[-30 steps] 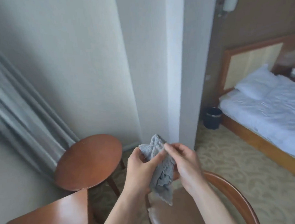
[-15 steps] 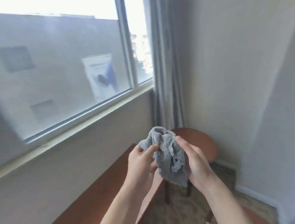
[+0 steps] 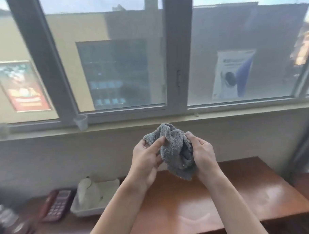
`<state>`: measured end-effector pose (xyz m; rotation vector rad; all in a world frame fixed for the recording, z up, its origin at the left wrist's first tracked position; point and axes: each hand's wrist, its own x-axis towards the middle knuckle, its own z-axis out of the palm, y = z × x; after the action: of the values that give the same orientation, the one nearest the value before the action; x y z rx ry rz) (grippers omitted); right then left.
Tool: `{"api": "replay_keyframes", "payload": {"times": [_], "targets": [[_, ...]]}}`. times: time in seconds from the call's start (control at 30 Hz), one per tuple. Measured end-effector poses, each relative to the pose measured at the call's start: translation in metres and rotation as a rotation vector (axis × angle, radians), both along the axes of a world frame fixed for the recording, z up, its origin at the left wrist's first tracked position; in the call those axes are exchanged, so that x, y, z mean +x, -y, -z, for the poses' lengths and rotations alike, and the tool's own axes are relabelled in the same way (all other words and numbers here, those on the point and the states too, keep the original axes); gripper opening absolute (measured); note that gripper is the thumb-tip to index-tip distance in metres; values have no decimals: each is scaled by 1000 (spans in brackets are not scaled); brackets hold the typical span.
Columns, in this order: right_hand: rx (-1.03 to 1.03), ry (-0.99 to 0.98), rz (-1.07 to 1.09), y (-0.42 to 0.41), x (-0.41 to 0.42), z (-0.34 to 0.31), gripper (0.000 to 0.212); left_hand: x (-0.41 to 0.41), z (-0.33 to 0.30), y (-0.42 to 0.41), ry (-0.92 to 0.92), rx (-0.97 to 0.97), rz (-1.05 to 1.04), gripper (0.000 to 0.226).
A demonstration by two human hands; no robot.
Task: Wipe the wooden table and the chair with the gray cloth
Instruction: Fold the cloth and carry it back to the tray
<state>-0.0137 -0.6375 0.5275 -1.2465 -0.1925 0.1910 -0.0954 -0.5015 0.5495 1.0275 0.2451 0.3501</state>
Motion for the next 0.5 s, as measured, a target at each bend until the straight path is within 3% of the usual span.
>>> {"api": "replay_keyframes", "payload": {"times": [0.1, 0.2, 0.3, 0.33, 0.43, 0.5], "targets": [[-17, -36, -235, -90, -32, 13, 41, -53, 14, -79, -46, -8, -132, 32], [-106, -75, -460, -186, -80, 28, 68, -103, 35, -168, -90, -8, -261, 30], [-161, -36, -522, -240, -105, 48, 90, -131, 54, -220, -129, -43, -319, 29], [-184, -25, -497, -257, -113, 55, 85, -140, 62, -237, -140, -72, -345, 29], [-187, -42, -390, -319, -140, 76, 33, -166, 81, -301, -167, -144, -396, 32], [-166, -70, -323, -346, -148, 86, 15, -170, 92, -331, -158, -206, -398, 34]]}}
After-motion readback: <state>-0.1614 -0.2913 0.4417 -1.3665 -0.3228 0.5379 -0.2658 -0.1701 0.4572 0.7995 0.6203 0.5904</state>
